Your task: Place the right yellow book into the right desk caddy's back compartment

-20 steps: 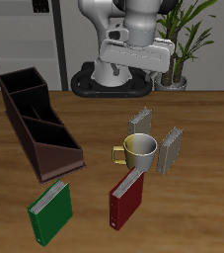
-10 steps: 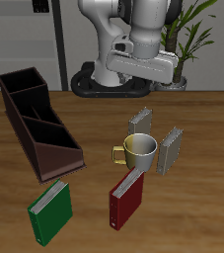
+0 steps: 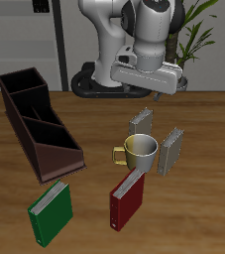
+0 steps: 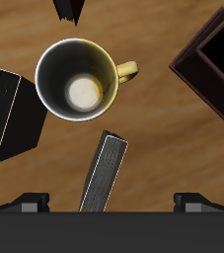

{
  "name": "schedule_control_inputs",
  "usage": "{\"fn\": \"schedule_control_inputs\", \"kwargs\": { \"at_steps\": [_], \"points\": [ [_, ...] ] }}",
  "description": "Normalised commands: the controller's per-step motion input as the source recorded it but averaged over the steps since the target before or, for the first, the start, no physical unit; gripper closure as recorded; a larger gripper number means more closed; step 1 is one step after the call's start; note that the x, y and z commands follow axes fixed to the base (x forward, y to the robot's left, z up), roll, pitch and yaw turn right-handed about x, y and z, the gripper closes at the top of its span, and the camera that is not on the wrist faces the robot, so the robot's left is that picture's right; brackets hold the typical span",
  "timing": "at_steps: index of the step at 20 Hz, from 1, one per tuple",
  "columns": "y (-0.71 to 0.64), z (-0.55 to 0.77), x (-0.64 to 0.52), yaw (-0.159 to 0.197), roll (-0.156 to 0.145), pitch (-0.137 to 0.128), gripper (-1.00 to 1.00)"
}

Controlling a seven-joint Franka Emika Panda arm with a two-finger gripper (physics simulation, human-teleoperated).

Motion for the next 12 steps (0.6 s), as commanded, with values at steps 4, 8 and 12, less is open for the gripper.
{"fn": "schedule_control_inputs", "kwargs": {
  "at_steps": [4, 8, 12],
  "points": [
    [-0.01, -0.04, 0.08, -0.006, -0.002, 0.003, -1.00],
    [-0.06, -0.13, 0.07, -0.010, -0.014, 0.020, -1.00],
    [-0.02, -0.14, 0.01, -0.011, 0.004, -0.002, -1.00]
  ]
}}
